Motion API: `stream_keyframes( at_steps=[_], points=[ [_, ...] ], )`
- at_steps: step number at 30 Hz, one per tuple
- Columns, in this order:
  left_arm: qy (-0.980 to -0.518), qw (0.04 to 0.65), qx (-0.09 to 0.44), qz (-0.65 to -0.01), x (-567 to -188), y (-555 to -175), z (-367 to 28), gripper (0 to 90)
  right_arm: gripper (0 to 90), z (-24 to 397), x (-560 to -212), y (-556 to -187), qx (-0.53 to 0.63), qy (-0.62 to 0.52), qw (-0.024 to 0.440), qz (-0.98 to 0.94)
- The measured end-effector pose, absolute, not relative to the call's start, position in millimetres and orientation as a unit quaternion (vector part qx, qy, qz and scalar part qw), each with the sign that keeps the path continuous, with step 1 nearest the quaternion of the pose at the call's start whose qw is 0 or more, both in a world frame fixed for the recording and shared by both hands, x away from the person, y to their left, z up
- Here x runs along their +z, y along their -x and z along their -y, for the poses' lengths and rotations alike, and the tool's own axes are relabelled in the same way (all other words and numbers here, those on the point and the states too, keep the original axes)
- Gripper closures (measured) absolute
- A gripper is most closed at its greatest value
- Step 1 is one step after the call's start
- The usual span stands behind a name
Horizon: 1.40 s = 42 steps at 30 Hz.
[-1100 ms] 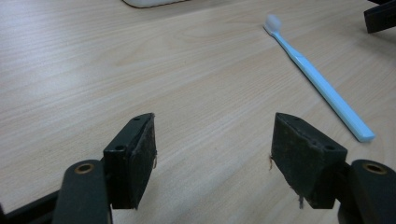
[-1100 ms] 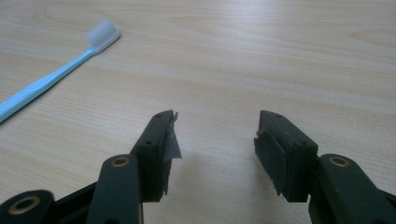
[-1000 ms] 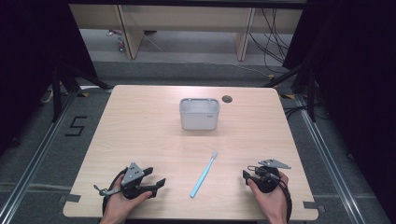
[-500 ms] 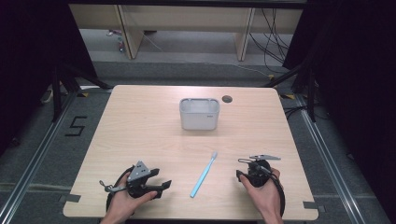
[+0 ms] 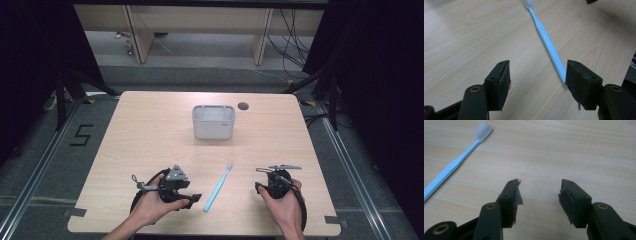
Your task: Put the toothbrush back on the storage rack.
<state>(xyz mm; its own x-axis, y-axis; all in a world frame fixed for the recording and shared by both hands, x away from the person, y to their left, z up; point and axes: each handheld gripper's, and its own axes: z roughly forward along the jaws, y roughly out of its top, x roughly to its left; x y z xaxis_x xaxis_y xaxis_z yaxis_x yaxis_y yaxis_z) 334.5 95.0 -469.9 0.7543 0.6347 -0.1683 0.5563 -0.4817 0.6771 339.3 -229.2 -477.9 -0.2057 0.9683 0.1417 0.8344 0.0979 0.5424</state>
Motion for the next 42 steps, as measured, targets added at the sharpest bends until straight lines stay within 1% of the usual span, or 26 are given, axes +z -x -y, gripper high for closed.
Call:
stream_keyframes(
  at_steps=[3, 5, 9, 16, 18, 20, 23, 27, 28, 30, 31, 35, 37, 39, 42],
  points=[
    [-0.871, 0.345, 0.046, -0.346, -464, -341, -84, 35.8, 50.1, 225, -475, -339, 0.261, -0.639, 0.121, -0.713],
    [-0.886, 0.314, 0.037, -0.339, -461, -347, -79, 35.7, 50.2, 224, -474, -338, 0.264, -0.641, 0.115, -0.711],
    [-0.894, 0.281, 0.028, -0.348, -456, -354, -66, 35.6, 50.2, 226, -474, -338, 0.266, -0.637, 0.117, -0.714],
    [-0.895, 0.261, 0.018, -0.361, -457, -361, -46, 35.6, 50.2, 227, -475, -338, 0.263, -0.641, 0.117, -0.712],
    [-0.896, 0.255, 0.011, -0.362, -459, -361, -41, 35.7, 50.2, 227, -474, -338, 0.265, -0.644, 0.109, -0.709],
    [-0.897, 0.251, 0.005, -0.364, -460, -362, -35, 36.0, 50.2, 232, -476, -338, 0.262, -0.623, 0.125, -0.726],
    [-0.897, 0.247, 0.001, -0.365, -461, -363, -30, 36.8, 50.2, 232, -475, -337, 0.265, -0.624, 0.119, -0.726],
    [-0.909, 0.210, -0.003, -0.361, -463, -370, -21, 38.2, 50.2, 231, -475, -337, 0.267, -0.626, 0.119, -0.723],
    [-0.910, 0.207, -0.001, -0.359, -463, -371, -20, 38.8, 50.2, 230, -475, -337, 0.269, -0.630, 0.112, -0.720],
    [-0.908, 0.203, -0.006, -0.366, -463, -372, -18, 39.8, 50.2, 230, -475, -337, 0.266, -0.632, 0.110, -0.719],
    [-0.910, 0.192, -0.011, -0.366, -463, -374, -16, 40.2, 50.2, 226, -474, -338, 0.270, -0.650, 0.101, -0.703],
    [-0.914, 0.172, -0.005, -0.367, -464, -376, -10, 41.7, 50.2, 226, -475, -338, 0.267, -0.651, 0.103, -0.703],
    [-0.916, 0.162, -0.003, -0.368, -464, -376, -7, 42.2, 50.2, 231, -476, -338, 0.262, -0.625, 0.117, -0.726],
    [-0.918, 0.149, 0.003, -0.367, -465, -375, -4, 42.3, 50.2, 230, -476, -338, 0.264, -0.631, 0.112, -0.720],
    [-0.920, 0.134, 0.010, -0.368, -466, -375, 0, 42.4, 50.2, 233, -477, -338, 0.265, -0.622, 0.121, -0.727]
  ],
)
